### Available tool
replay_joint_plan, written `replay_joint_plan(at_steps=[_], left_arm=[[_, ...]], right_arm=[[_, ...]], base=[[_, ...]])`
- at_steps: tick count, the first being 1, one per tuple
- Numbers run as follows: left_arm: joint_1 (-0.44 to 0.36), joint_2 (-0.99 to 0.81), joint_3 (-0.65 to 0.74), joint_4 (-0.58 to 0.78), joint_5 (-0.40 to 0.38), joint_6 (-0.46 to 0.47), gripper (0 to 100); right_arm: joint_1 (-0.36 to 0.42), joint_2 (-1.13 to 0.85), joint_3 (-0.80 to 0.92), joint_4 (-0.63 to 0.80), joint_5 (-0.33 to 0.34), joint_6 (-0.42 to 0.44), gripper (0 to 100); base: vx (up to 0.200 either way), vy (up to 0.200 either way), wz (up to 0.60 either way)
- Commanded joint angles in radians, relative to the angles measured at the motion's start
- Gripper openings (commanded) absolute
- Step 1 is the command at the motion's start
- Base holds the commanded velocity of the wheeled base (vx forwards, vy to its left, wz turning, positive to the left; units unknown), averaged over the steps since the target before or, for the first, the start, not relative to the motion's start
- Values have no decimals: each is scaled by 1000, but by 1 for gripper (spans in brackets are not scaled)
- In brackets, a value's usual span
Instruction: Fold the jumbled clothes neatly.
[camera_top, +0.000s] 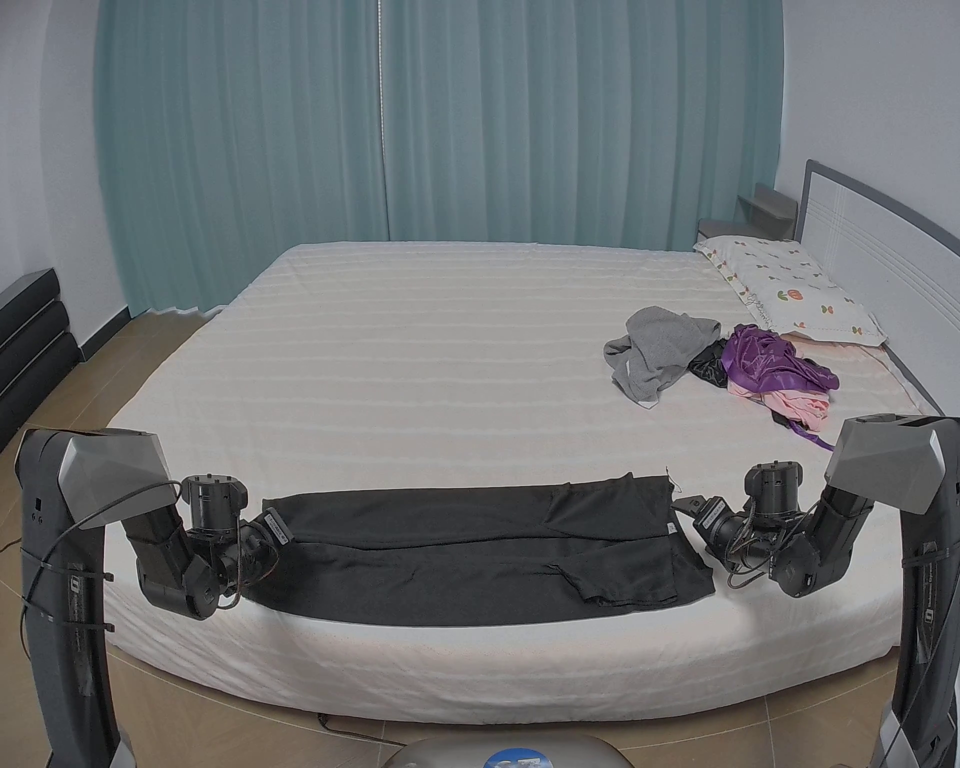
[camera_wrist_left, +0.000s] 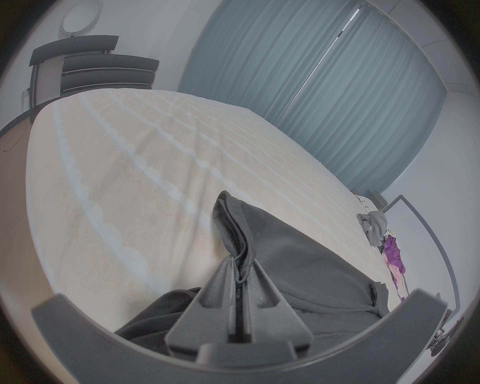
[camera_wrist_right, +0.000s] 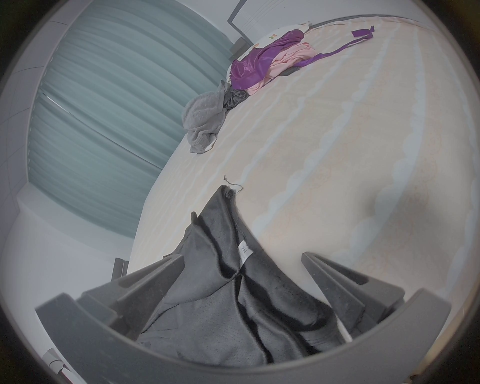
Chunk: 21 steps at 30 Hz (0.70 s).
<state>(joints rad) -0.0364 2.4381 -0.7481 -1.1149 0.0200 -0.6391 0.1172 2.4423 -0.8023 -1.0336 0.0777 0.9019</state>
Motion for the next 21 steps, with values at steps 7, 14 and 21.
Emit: replay_joint_plan(at_steps=[7,14,21], left_arm=[[-25,-88,38,0,0,-28,0],[-54,-152,87,0,1,-40,0],[-99,-174,81,13,60,-40,0]], right_arm=[[1,6,0,-5,1,-1,100],[1,7,0,-14,1,-1,100],[1,7,2,-14,1,-1,100]], base=[[0,-200,0],[0,-200,0],[0,-200,0]])
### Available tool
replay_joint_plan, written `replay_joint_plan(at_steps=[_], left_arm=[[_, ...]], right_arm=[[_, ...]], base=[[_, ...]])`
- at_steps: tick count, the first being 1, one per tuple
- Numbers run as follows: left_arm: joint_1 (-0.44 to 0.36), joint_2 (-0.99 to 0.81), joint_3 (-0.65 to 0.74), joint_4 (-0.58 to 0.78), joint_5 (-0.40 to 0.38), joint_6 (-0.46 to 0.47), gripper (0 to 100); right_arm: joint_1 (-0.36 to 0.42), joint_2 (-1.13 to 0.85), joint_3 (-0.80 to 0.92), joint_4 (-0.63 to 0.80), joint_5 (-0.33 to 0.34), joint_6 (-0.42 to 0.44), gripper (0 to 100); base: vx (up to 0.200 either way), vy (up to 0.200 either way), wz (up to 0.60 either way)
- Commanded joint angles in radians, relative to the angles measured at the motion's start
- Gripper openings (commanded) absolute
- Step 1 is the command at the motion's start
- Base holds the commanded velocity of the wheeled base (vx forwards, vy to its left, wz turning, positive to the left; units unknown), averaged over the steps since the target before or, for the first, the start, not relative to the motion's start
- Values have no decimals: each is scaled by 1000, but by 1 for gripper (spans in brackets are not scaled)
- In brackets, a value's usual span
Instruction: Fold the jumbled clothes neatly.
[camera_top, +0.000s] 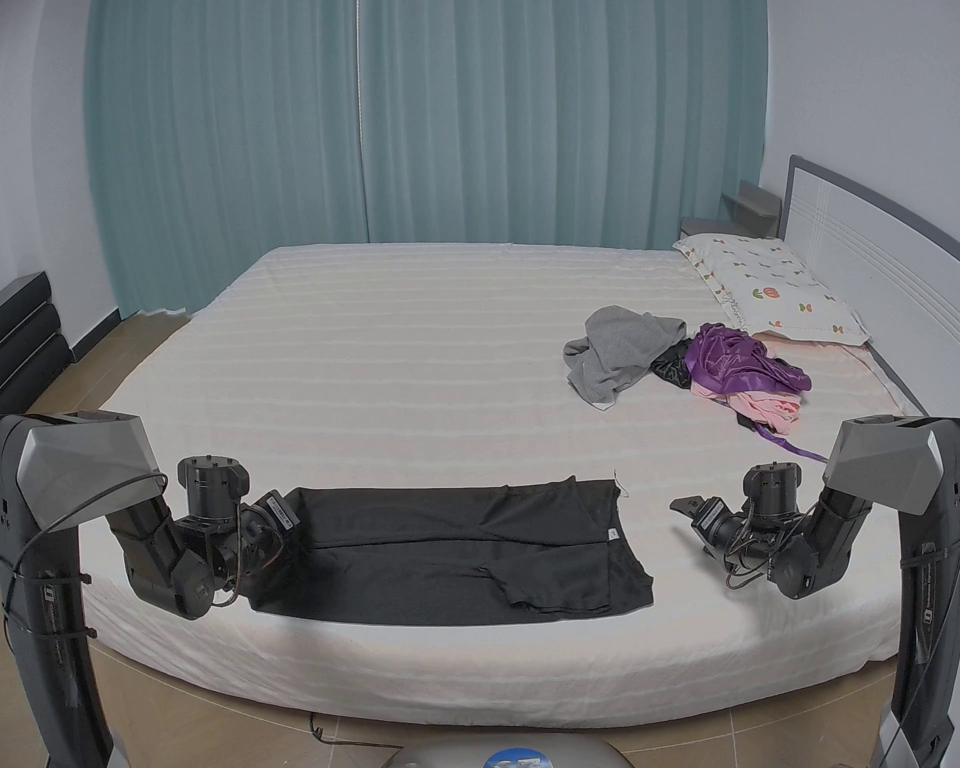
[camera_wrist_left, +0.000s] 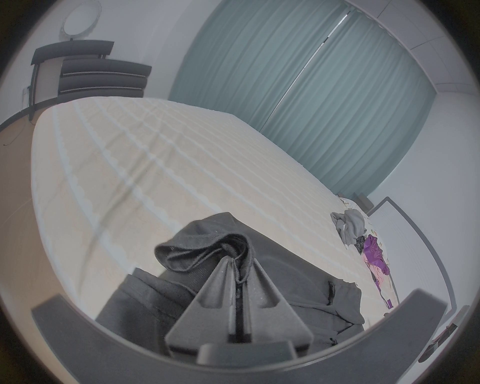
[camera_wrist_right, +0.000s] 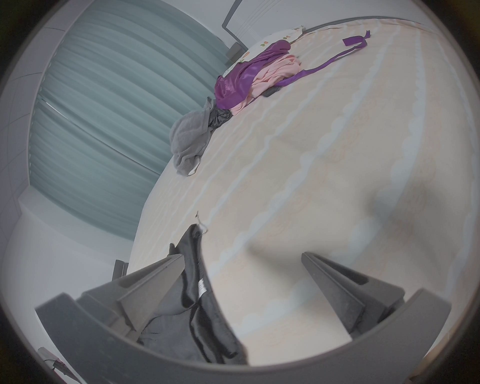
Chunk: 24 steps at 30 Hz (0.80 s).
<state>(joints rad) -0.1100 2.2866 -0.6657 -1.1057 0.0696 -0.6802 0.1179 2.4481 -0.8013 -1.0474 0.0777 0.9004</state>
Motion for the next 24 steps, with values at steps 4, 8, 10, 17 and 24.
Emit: replay_joint_plan(at_steps=[4,8,10,17,24], left_arm=[[-46,-33,-6,7,49,7,0],[-79,-85,-26,72,75,14,0],[-89,-108,-32,109,75,14,0],[-165,-170,-115,302,78,14,0],[-226,-165,-192,408,82,13,0]], right_arm=[[0,2,1,0,1,0,100],[0,2,1,0,1,0,100],[0,2,1,0,1,0,100],[0,2,1,0,1,0,100],[0,2,1,0,1,0,100]], base=[[0,-200,0],[0,-200,0],[0,-200,0],[0,-200,0],[0,-200,0]])
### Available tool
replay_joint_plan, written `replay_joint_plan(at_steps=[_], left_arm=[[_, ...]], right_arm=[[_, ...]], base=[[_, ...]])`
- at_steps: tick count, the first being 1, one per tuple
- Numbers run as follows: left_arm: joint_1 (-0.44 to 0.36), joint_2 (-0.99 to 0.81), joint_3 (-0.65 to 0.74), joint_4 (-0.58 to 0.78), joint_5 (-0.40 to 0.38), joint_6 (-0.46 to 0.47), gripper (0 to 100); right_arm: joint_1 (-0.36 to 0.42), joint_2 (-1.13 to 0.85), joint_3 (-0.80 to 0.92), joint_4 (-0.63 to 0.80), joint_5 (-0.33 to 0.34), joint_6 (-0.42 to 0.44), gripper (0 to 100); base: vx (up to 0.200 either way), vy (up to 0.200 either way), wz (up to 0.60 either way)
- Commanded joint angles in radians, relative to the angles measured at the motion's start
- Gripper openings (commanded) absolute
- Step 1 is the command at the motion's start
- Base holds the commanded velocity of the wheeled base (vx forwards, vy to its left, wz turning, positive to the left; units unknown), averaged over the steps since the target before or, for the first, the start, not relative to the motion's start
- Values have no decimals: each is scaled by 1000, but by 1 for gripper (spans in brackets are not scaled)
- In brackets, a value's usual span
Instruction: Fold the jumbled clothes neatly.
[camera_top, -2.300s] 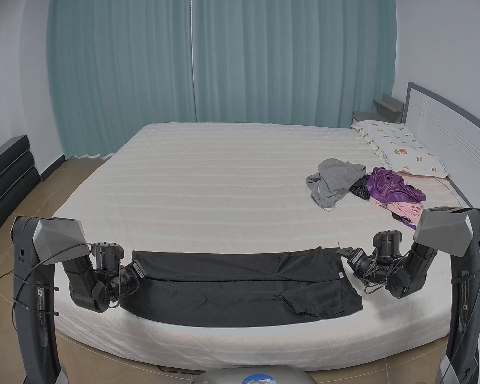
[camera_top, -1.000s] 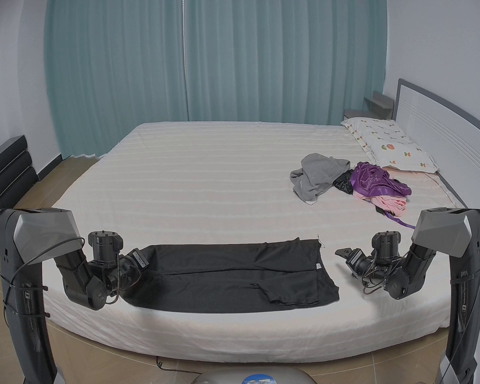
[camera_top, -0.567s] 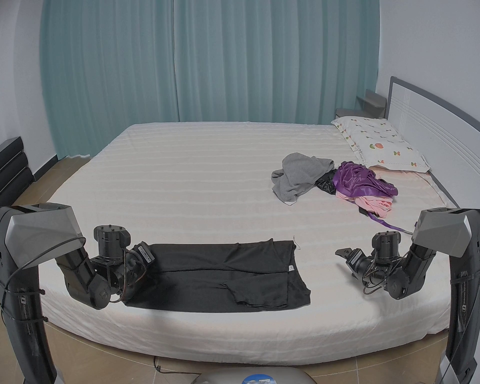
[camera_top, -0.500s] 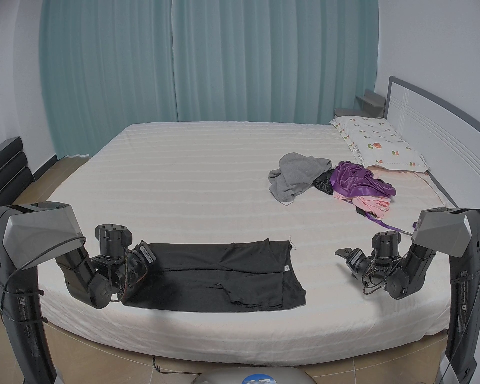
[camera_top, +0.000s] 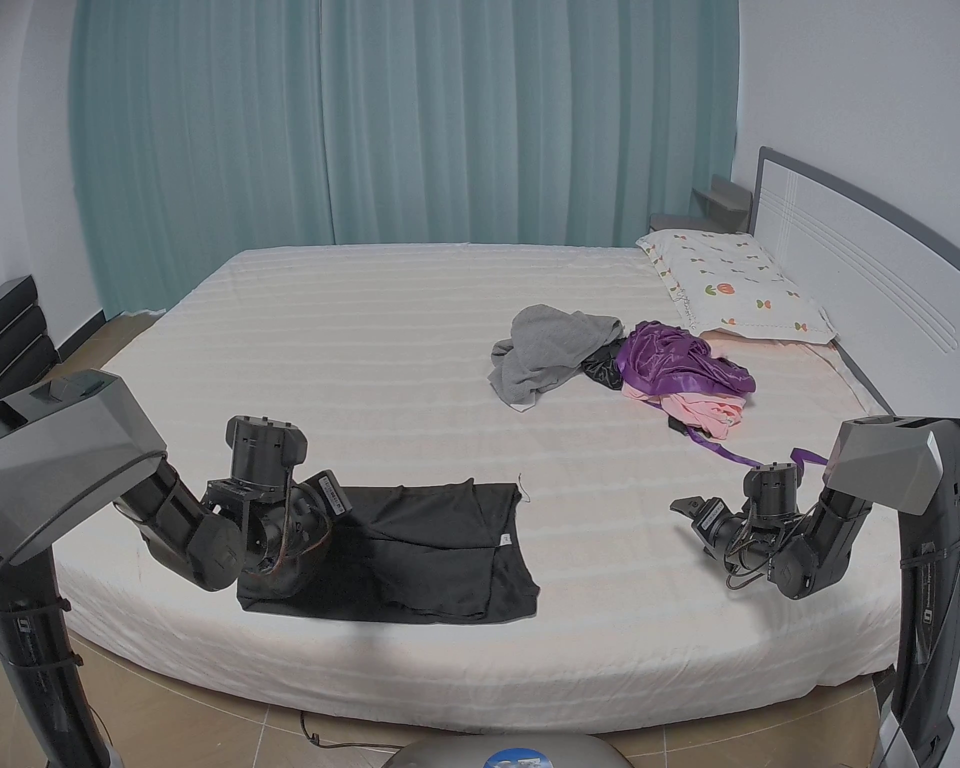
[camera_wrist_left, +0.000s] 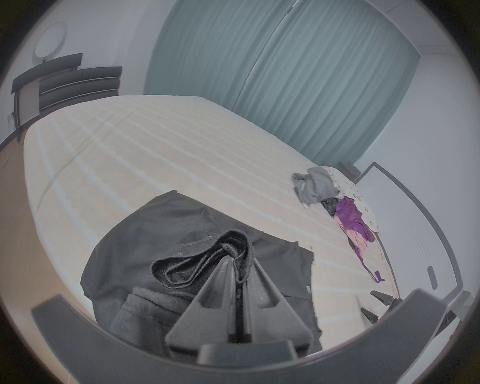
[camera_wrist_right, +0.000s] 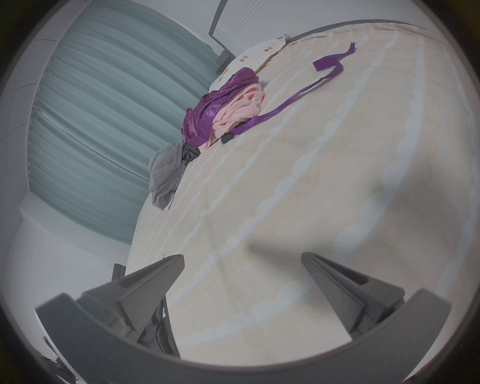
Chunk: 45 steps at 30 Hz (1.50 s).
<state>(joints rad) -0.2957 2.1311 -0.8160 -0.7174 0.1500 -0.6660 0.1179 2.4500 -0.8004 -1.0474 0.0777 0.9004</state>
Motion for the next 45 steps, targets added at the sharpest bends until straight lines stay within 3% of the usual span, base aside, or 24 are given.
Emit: replay_joint_plan(at_steps=[1,5,11,22,23,36,42,45], left_arm=[[-40,-10,-42,19,2,-1,0],[-105,1,-109,85,49,-1,0],[-158,36,-180,142,59,-6,0],[-177,175,-272,144,132,-6,0],[-181,182,-276,144,132,-6,100],[-178,187,-298,145,186,-29,100],[-77,107,-161,135,149,-98,100],[-22,78,-117,135,122,-178,100]], right_arm=[[0,0,0,0,1,0,100],[2,1,1,0,-1,-5,100],[2,9,1,-3,-2,-15,100],[3,12,1,-16,-4,-17,100],[3,12,1,-16,-4,-17,100],[3,12,4,-16,-4,-23,100],[3,12,9,-17,-4,-23,100],[3,12,9,-17,-4,-23,100]], base=[[0,-200,0],[0,-200,0],[0,-133,0],[0,0,0],[0,0,0],[0,0,0],[0,0,0],[0,0,0]])
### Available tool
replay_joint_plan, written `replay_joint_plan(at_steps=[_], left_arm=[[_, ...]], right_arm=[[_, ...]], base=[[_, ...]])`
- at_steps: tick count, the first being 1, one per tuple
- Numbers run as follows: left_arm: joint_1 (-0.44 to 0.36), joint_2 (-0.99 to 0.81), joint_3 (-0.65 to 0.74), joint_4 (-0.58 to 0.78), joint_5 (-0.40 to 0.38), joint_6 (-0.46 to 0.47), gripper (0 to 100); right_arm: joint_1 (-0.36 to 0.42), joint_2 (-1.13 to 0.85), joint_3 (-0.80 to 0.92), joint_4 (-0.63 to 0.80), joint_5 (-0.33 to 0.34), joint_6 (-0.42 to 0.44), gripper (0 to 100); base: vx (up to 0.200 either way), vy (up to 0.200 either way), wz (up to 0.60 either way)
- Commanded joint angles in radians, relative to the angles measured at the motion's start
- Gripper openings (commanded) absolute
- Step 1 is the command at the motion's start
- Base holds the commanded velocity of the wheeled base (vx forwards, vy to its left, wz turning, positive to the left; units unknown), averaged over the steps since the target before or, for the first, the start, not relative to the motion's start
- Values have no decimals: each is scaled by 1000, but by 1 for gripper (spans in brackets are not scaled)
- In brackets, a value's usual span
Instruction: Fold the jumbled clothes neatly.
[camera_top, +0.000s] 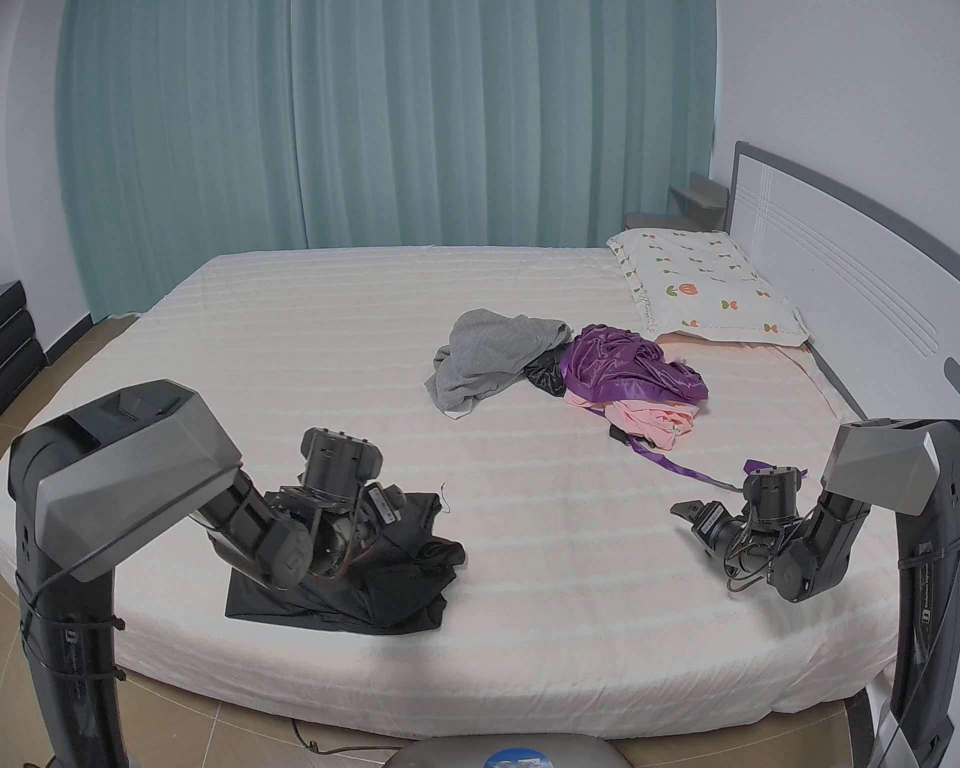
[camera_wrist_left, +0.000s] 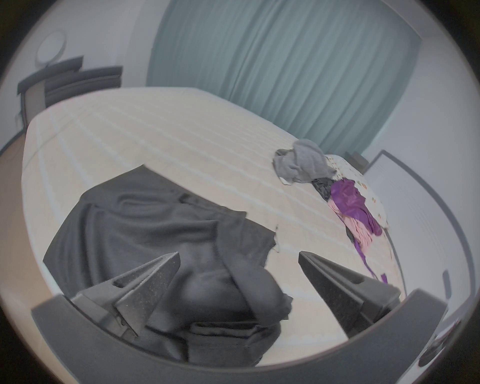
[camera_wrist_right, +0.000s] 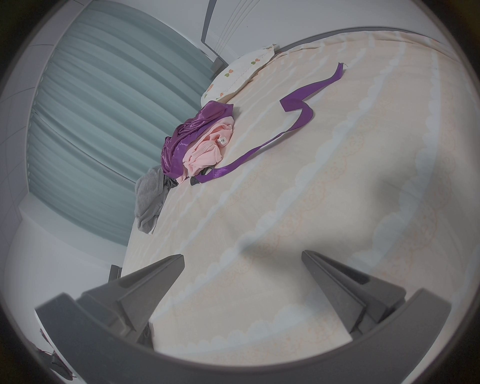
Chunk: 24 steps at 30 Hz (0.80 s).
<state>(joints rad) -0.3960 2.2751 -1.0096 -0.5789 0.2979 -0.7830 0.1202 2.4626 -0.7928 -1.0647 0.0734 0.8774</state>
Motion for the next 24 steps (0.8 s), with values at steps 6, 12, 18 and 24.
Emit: replay_joint_plan(at_steps=[6,12,18,24], left_arm=[[200,-128,204,-25,-227,-162,100],[238,-109,223,-35,-330,-248,100],[275,-89,226,-36,-418,-243,100],[278,-80,230,-64,-433,-239,100]], right_arm=[[1,-1,1,0,0,-3,100],[-1,-1,1,0,0,-3,100],[-1,-1,1,0,0,-5,100],[-1,-1,3,0,0,-5,100]], base=[[0,0,0],[0,0,0],[0,200,0],[0,200,0]])
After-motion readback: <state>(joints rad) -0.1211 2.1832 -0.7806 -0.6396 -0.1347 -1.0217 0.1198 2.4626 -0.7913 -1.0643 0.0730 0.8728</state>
